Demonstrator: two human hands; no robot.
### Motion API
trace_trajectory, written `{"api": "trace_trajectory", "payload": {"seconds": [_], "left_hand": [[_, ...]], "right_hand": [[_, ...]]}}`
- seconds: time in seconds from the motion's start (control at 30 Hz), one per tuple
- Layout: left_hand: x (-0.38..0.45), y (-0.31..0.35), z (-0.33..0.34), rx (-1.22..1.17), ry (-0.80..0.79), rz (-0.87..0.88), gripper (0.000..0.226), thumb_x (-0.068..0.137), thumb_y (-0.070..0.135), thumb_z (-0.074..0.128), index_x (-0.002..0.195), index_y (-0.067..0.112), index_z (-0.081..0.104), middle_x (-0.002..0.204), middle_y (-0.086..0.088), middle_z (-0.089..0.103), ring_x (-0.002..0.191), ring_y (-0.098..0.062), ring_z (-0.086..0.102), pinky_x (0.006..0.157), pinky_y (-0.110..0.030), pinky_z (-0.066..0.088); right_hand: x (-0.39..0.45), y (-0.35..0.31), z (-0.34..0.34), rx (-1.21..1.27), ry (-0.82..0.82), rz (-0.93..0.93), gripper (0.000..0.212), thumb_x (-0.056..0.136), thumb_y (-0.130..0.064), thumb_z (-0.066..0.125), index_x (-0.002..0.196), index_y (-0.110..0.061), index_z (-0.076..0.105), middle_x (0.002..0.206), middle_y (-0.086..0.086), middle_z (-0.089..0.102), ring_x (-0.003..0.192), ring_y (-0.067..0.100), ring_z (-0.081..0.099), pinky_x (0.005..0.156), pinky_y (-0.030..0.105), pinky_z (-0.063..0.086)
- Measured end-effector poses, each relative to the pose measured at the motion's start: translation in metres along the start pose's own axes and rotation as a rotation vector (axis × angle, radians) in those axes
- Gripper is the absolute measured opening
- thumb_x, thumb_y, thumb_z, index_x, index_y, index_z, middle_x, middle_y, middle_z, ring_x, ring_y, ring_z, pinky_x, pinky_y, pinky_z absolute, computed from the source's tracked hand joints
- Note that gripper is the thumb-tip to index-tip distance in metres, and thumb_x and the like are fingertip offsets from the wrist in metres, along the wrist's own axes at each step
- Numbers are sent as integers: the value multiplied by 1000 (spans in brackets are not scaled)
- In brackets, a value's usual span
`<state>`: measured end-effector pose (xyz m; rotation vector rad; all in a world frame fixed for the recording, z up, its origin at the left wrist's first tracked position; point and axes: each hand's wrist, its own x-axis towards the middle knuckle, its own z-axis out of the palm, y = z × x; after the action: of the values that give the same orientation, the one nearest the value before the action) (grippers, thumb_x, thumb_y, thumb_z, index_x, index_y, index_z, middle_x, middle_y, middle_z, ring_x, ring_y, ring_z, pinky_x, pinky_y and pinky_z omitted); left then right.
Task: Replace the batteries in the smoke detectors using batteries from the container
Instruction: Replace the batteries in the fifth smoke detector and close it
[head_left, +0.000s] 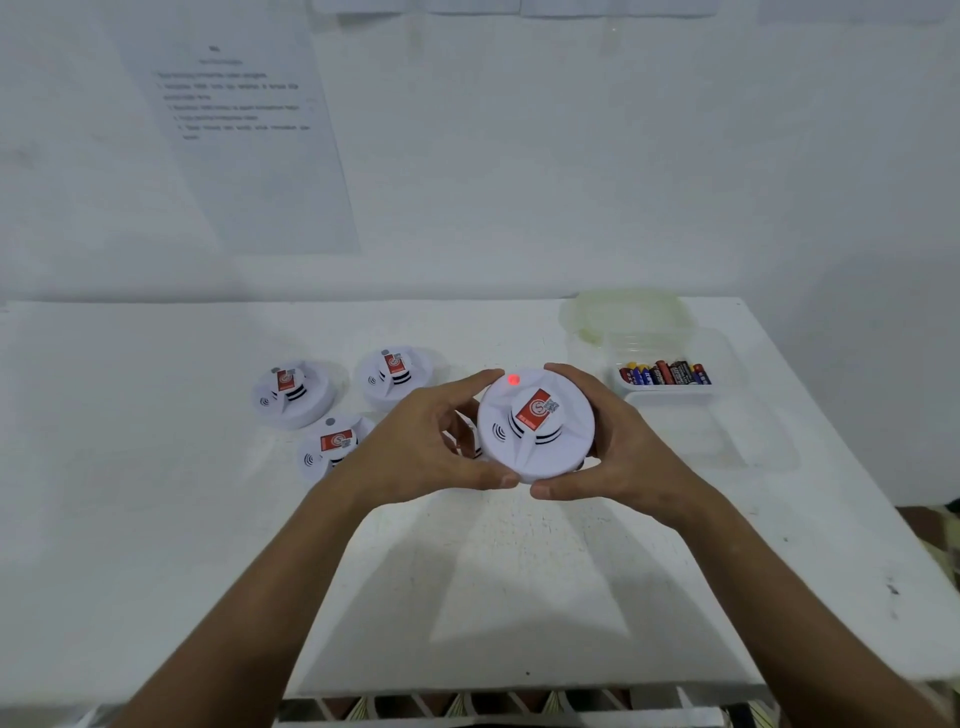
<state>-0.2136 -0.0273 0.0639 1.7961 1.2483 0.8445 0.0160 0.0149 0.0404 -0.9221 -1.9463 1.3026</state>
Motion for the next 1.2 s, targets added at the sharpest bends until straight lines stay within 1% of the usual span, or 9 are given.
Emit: {"api": "trace_trajectory", "payload": {"seconds": [0.13, 0.23, 0.33, 0.43, 0.53, 0.6, 0.83, 1.03, 1.2], "left_hand": [[0, -4, -5, 27, 0, -11, 77, 70, 25, 86, 136, 40, 48, 97, 19, 68, 73, -9, 59, 69, -22, 56], [-1, -5, -9, 49, 0, -8, 75, 71, 26, 85, 128, 52, 45, 99, 23, 66, 77, -12, 60, 70, -23, 57], [-1, -5, -12, 63, 7, -8, 73, 72, 26, 84, 124, 56, 43, 98, 28, 65, 78, -8, 60, 69, -21, 57], [-1, -9, -14, 65, 16, -20, 73, 72, 27, 84, 127, 53, 44, 98, 27, 65, 79, -6, 60, 69, -20, 56], [0, -14, -15, 65, 28, -32, 75, 72, 29, 85, 135, 43, 47, 98, 22, 67, 82, -8, 61, 68, -19, 55], [1, -16, -16, 62, 34, -35, 77, 72, 28, 84, 138, 39, 46, 100, 21, 66, 82, -8, 61, 68, -18, 55], [7, -17, -17, 47, 45, -24, 73, 71, 28, 85, 130, 49, 46, 101, 23, 66, 85, -12, 62, 72, -26, 58], [14, -22, -15, 17, 46, -38, 78, 70, 28, 86, 138, 39, 47, 104, 14, 69, 86, -16, 63, 74, -32, 59], [23, -24, -13, 34, 38, -26, 76, 72, 31, 84, 137, 41, 47, 107, 13, 69, 89, -17, 63, 75, -32, 60]], "right_hand": [[2, -1, 5, 8, 4, -1, 95, 62, -1, 90, 142, -23, 43, 131, -19, 59, 124, 9, 56, 91, 22, 53], [5, 1, 8, 8, 6, 5, 97, 62, 0, 90, 143, -22, 42, 130, -20, 59, 124, 7, 56, 92, 22, 53], [9, 1, 11, 16, 5, 10, 98, 62, -1, 90, 144, -21, 40, 131, -19, 58, 126, 9, 55, 93, 22, 53], [13, 2, 12, 15, 5, 11, 100, 62, -1, 91, 145, -21, 39, 134, -16, 57, 126, 9, 54, 94, 23, 53], [14, 2, 12, 20, -2, 7, 101, 62, -1, 91, 146, -20, 38, 137, -13, 56, 128, 10, 53, 97, 26, 52], [16, 2, 12, 26, -12, 12, 102, 62, -1, 90, 146, -22, 37, 136, -19, 55, 128, 6, 52, 95, 21, 52], [24, 0, 7, 16, -29, 12, 100, 62, 0, 89, 143, -27, 37, 138, -20, 52, 126, 0, 52, 95, 18, 50], [29, 1, 1, 10, -40, 14, 97, 62, 0, 89, 140, -30, 38, 132, -28, 54, 125, -1, 53, 92, 17, 50], [31, 2, -5, 8, -40, 24, 97, 63, 3, 88, 140, -29, 39, 127, -34, 55, 122, -4, 54, 88, 15, 51]]}}
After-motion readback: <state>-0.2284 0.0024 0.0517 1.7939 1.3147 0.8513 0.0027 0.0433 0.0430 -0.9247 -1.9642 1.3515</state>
